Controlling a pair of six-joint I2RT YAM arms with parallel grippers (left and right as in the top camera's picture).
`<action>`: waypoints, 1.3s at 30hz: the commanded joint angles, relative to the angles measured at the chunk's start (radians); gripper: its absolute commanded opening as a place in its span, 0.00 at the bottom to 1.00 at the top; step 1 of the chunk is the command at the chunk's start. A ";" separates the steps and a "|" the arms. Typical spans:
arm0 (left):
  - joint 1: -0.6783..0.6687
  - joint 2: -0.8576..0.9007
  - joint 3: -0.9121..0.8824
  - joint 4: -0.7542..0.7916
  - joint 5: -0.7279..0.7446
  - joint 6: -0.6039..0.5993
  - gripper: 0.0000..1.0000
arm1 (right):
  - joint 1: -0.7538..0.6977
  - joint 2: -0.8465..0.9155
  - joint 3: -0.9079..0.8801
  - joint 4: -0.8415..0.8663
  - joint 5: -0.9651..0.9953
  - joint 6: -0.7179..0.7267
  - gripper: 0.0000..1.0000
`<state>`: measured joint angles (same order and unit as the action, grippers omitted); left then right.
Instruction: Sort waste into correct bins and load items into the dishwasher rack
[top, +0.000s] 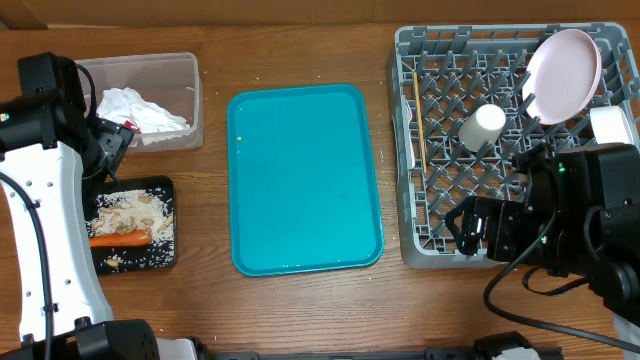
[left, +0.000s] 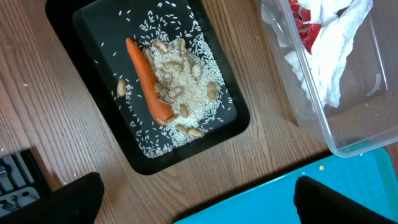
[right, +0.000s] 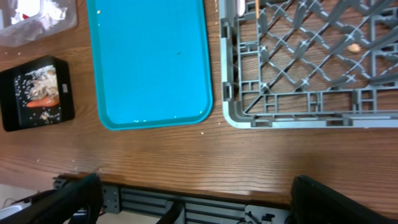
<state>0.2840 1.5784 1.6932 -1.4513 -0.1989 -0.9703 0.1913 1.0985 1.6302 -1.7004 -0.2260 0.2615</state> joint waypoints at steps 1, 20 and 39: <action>0.003 0.004 -0.001 -0.002 -0.011 -0.018 1.00 | 0.004 0.000 -0.006 0.007 -0.038 0.005 1.00; 0.003 0.004 -0.001 -0.002 -0.011 -0.018 1.00 | 0.004 -0.133 -0.307 0.354 0.005 -0.064 1.00; 0.003 0.004 -0.001 -0.002 -0.011 -0.018 1.00 | -0.032 -0.970 -1.369 1.518 -0.067 -0.319 1.00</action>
<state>0.2840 1.5784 1.6932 -1.4517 -0.1989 -0.9703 0.1802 0.2070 0.3832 -0.2874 -0.2970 -0.0639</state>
